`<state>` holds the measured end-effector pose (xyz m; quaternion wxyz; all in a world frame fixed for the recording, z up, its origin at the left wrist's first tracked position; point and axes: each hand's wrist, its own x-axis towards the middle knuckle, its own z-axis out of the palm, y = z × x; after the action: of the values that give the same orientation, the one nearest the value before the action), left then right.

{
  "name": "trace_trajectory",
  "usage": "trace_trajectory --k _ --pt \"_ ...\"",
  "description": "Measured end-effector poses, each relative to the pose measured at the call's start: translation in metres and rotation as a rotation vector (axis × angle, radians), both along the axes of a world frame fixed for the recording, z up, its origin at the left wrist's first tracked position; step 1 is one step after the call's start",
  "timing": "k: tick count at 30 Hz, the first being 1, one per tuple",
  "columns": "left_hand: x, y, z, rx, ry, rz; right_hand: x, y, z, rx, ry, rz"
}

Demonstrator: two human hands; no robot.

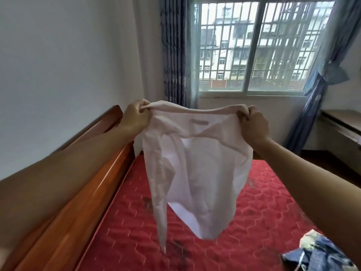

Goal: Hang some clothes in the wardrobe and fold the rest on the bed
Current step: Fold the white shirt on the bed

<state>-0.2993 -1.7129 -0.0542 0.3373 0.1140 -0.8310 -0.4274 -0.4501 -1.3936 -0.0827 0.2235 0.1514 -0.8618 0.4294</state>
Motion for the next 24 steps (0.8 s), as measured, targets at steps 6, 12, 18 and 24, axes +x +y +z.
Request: trace_trajectory --k 6,12,18,24 --pt "-0.017 0.011 -0.027 0.041 -0.082 -0.098 0.015 0.013 -0.021 0.047 0.037 -0.008" --pt "-0.031 0.022 -0.054 0.272 -0.150 -0.001 0.023 0.023 -0.007 0.076 -0.033 0.060" --pt "-0.032 0.025 -0.066 0.045 -0.330 -0.041 0.039 0.042 0.004 0.330 -0.065 0.239" --pt "-0.007 0.011 -0.033 0.168 -0.664 -0.603 0.026 0.064 0.003 0.548 -0.028 0.189"
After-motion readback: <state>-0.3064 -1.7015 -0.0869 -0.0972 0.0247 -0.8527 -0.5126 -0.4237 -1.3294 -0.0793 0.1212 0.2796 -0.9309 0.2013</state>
